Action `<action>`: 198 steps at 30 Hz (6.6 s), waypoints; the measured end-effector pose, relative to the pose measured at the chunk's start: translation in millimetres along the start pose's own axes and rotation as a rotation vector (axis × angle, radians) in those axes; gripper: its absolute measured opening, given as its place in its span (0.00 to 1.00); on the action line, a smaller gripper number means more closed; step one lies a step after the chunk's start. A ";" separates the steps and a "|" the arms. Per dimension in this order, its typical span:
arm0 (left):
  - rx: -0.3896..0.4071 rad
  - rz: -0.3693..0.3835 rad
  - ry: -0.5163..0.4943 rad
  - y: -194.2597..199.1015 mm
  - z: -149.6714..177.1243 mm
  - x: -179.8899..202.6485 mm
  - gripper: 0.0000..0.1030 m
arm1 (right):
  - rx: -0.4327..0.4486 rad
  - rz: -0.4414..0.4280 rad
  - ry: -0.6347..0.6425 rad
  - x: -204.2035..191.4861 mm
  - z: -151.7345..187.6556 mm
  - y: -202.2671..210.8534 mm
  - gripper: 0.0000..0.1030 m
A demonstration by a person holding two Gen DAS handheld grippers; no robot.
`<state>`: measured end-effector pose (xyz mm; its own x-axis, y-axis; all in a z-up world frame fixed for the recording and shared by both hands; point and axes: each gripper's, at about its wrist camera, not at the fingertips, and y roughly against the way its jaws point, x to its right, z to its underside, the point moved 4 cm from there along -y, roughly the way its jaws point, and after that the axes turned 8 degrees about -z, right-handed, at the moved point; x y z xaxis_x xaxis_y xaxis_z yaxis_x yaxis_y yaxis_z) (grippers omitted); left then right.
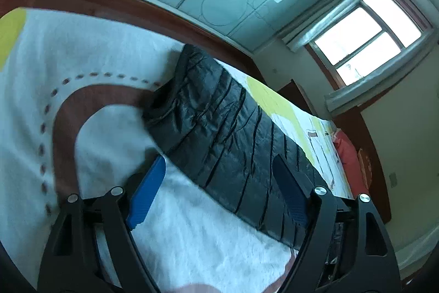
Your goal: Fold large clothes
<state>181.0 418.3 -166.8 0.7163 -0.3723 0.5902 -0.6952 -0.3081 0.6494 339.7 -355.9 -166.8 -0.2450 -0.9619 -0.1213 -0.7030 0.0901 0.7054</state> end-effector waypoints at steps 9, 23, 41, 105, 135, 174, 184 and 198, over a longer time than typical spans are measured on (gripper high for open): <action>0.064 -0.050 0.017 -15.9 -11.5 5.9 0.83 | 0.005 0.000 -0.001 0.9 -0.1 0.8 0.58; 0.108 -0.044 -0.242 -0.4 16.7 92.2 0.08 | 0.009 -0.001 -0.003 0.4 -0.3 1.7 0.58; -0.156 0.428 -0.900 55.9 322.0 369.5 0.08 | 0.010 0.002 -0.003 0.2 0.2 2.0 0.58; -0.147 0.249 -1.095 -15.5 277.3 364.7 0.73 | 0.004 -0.045 0.013 -54.6 -63.2 15.0 0.53; -0.279 0.206 -1.058 -20.0 286.0 327.5 0.74 | -0.058 -0.073 -0.008 -35.0 -10.8 24.8 0.57; -0.514 0.124 -0.738 66.3 240.8 156.4 0.76 | -0.073 -0.116 -0.238 40.2 107.1 168.5 0.57; -0.523 0.141 -0.565 127.4 214.9 47.4 0.76 | -0.122 -0.190 -0.433 83.4 220.9 233.1 0.57; -0.682 0.320 -0.460 161.3 242.2 19.7 0.67 | -0.131 -0.401 -0.515 55.5 265.9 260.0 0.56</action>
<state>68.4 149.3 -166.5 0.2957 -0.7120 0.6368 -0.5662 0.4063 0.7172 -34.2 -317.2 -175.8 -0.2920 -0.6650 -0.6874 -0.7273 -0.3124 0.6111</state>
